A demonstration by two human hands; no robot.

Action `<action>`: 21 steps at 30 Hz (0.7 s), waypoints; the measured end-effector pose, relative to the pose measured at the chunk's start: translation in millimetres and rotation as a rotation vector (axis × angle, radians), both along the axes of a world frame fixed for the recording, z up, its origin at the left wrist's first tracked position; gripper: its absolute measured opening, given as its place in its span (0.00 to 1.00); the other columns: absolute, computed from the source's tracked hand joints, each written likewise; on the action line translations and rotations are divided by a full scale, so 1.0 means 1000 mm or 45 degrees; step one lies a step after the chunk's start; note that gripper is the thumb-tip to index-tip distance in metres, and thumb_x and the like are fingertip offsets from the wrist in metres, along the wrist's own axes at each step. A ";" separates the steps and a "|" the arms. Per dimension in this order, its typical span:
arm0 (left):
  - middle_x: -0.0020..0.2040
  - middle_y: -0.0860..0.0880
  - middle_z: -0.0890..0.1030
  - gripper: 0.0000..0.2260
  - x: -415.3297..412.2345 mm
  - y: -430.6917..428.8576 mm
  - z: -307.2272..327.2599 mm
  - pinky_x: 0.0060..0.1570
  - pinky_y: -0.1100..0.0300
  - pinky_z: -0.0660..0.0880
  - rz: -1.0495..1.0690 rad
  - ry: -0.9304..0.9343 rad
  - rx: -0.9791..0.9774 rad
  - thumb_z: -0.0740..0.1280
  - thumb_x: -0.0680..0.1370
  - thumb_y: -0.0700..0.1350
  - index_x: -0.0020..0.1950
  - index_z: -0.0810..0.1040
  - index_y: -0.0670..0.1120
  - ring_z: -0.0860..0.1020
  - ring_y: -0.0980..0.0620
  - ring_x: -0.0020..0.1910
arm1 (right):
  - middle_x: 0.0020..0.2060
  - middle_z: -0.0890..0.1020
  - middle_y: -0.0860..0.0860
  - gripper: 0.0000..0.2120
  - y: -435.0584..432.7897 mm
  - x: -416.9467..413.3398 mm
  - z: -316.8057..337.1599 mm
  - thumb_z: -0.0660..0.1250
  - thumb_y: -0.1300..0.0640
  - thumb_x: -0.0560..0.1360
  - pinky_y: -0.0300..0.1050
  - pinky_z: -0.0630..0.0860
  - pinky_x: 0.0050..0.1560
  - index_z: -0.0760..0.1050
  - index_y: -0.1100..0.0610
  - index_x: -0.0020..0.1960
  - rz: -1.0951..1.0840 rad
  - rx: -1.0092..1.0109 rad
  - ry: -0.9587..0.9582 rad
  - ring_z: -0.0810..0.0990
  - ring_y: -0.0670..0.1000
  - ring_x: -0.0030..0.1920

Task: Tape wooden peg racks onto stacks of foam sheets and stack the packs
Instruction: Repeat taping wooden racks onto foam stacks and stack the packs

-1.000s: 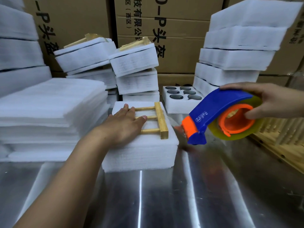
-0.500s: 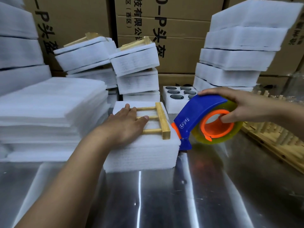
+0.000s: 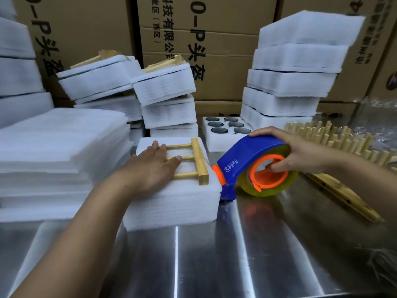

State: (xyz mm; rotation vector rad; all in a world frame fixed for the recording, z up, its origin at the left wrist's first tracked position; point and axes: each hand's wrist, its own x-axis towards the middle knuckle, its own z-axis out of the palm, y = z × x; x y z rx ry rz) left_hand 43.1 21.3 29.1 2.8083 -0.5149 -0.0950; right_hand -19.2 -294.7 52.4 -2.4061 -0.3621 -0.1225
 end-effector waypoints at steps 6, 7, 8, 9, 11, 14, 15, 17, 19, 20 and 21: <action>0.78 0.53 0.42 0.27 -0.013 -0.001 0.001 0.73 0.50 0.41 0.013 -0.221 -0.098 0.48 0.80 0.61 0.76 0.41 0.63 0.42 0.53 0.77 | 0.47 0.80 0.38 0.31 0.005 -0.003 0.000 0.75 0.65 0.68 0.33 0.76 0.44 0.70 0.36 0.60 0.018 0.143 0.038 0.81 0.42 0.47; 0.78 0.53 0.41 0.26 -0.013 0.000 0.001 0.73 0.49 0.40 0.001 -0.272 -0.066 0.48 0.80 0.61 0.75 0.41 0.64 0.41 0.53 0.77 | 0.47 0.80 0.39 0.31 0.006 -0.003 0.000 0.75 0.65 0.68 0.33 0.76 0.44 0.71 0.37 0.60 0.011 0.155 0.041 0.81 0.42 0.48; 0.78 0.54 0.42 0.25 -0.013 0.000 0.002 0.73 0.49 0.40 -0.020 -0.300 -0.058 0.48 0.80 0.60 0.75 0.42 0.64 0.42 0.54 0.77 | 0.48 0.80 0.39 0.30 0.007 -0.004 0.000 0.75 0.64 0.68 0.33 0.76 0.44 0.71 0.38 0.61 0.004 0.162 0.039 0.81 0.42 0.48; 0.78 0.55 0.43 0.24 -0.013 -0.001 0.003 0.73 0.50 0.41 -0.052 -0.320 -0.066 0.48 0.81 0.59 0.75 0.44 0.64 0.43 0.55 0.77 | 0.48 0.80 0.39 0.30 0.007 -0.004 0.000 0.76 0.63 0.68 0.33 0.76 0.44 0.71 0.39 0.61 -0.001 0.167 0.035 0.81 0.42 0.48; 0.78 0.58 0.47 0.22 -0.015 -0.003 0.004 0.74 0.52 0.45 -0.138 -0.417 -0.089 0.50 0.82 0.55 0.75 0.51 0.63 0.46 0.57 0.76 | 0.48 0.80 0.40 0.29 0.008 -0.003 -0.001 0.76 0.63 0.68 0.32 0.76 0.43 0.71 0.40 0.61 -0.007 0.180 0.027 0.81 0.42 0.47; 0.76 0.61 0.54 0.21 -0.019 -0.005 0.007 0.73 0.57 0.49 -0.208 -0.624 -0.108 0.54 0.81 0.55 0.74 0.59 0.62 0.52 0.60 0.75 | 0.48 0.81 0.39 0.29 0.009 -0.004 0.000 0.77 0.58 0.66 0.31 0.76 0.42 0.71 0.39 0.61 0.002 0.204 0.037 0.82 0.42 0.47; 0.76 0.61 0.56 0.21 -0.021 -0.006 0.009 0.72 0.58 0.49 -0.203 -0.639 -0.135 0.52 0.80 0.59 0.74 0.59 0.63 0.53 0.61 0.75 | 0.49 0.80 0.39 0.29 0.009 -0.004 0.000 0.76 0.55 0.65 0.31 0.76 0.42 0.70 0.39 0.61 0.010 0.203 0.036 0.81 0.41 0.48; 0.76 0.61 0.54 0.29 -0.023 -0.004 0.010 0.72 0.57 0.48 -0.163 -0.550 -0.191 0.45 0.74 0.68 0.75 0.56 0.63 0.51 0.60 0.75 | 0.49 0.80 0.37 0.28 0.010 -0.004 0.000 0.75 0.52 0.64 0.30 0.75 0.44 0.71 0.38 0.61 0.019 0.202 0.025 0.81 0.39 0.49; 0.78 0.58 0.49 0.40 -0.023 -0.001 0.009 0.74 0.54 0.44 -0.120 -0.369 -0.184 0.37 0.65 0.74 0.76 0.49 0.63 0.46 0.60 0.76 | 0.49 0.79 0.33 0.24 0.012 -0.004 -0.001 0.73 0.49 0.65 0.28 0.74 0.44 0.72 0.38 0.59 0.011 0.186 -0.031 0.79 0.36 0.49; 0.78 0.57 0.47 0.43 -0.023 0.000 0.008 0.75 0.52 0.42 -0.104 -0.258 -0.160 0.36 0.62 0.75 0.76 0.47 0.62 0.44 0.59 0.76 | 0.49 0.79 0.32 0.23 0.013 -0.003 -0.002 0.72 0.47 0.65 0.26 0.73 0.45 0.72 0.38 0.58 -0.005 0.184 -0.071 0.79 0.35 0.49; 0.78 0.56 0.45 0.45 -0.022 0.000 0.008 0.75 0.50 0.42 -0.098 -0.158 -0.135 0.35 0.60 0.76 0.76 0.45 0.62 0.43 0.58 0.76 | 0.49 0.79 0.32 0.22 0.013 -0.002 -0.004 0.72 0.46 0.64 0.26 0.72 0.45 0.73 0.38 0.57 -0.022 0.195 -0.111 0.79 0.35 0.49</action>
